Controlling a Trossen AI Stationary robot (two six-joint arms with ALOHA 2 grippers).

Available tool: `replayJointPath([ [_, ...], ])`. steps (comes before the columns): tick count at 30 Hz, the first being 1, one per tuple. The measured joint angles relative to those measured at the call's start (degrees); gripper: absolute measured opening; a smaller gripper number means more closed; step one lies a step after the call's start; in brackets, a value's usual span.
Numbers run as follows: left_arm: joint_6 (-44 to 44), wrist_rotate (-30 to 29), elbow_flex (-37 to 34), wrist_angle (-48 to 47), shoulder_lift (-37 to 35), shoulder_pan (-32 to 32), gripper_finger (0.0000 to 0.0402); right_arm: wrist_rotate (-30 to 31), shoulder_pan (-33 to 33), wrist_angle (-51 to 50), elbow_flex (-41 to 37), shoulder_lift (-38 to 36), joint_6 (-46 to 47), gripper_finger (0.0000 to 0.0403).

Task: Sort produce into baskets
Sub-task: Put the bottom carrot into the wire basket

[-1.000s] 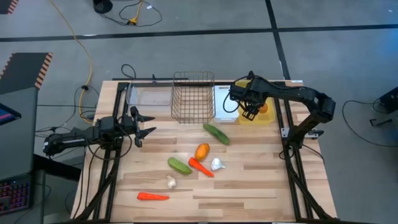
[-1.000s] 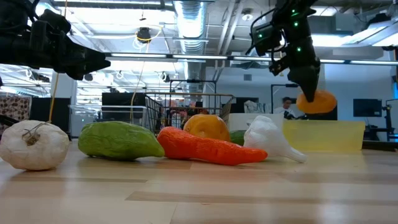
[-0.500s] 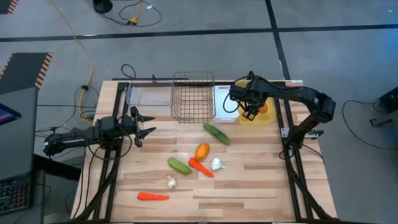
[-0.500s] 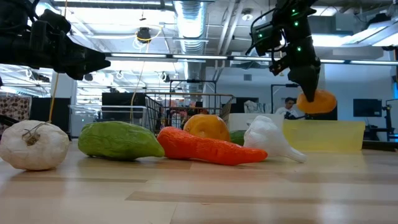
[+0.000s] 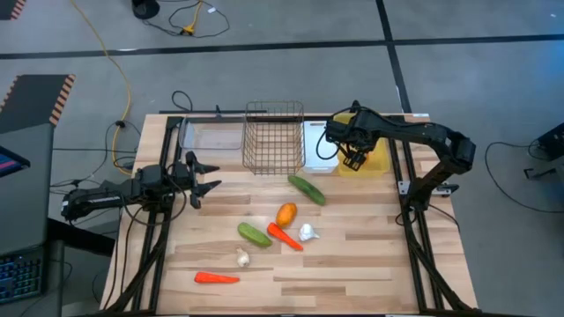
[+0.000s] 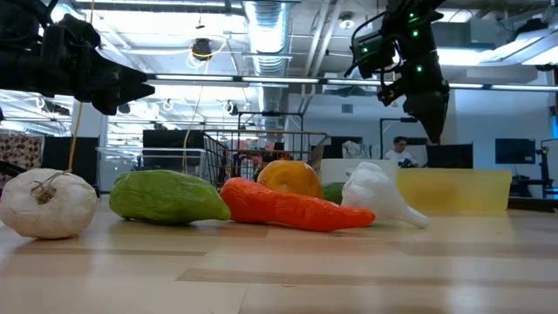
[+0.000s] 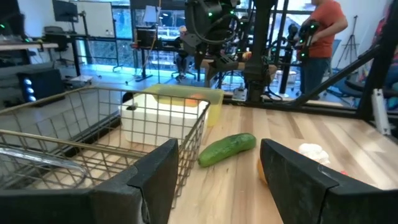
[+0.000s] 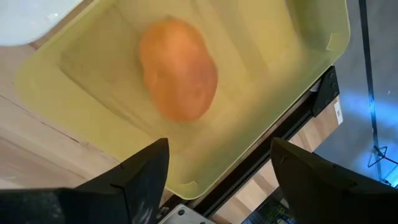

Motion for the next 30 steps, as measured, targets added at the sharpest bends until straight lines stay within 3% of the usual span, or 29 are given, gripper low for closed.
replayJointPath([
  [7,-1.8,4.2,1.4,-2.5,0.0,-0.9,0.0214,0.0,0.0,0.0,0.0,0.0,0.1,0.0308],
  [15,-6.3,4.7,13.7,-22.7,4.7,-7.1,0.0214,0.0,0.0,0.0,0.0,0.0,0.1,0.0308],
  [22,-9.5,4.7,21.1,-26.1,16.2,-14.5,0.0214,0.0,0.0,0.0,0.0,0.0,0.1,0.0308],
  [30,-12.2,4.7,28.1,-26.1,35.8,-25.7,0.0214,0.0,0.0,0.2,0.0,0.0,0.1,0.0308],
])
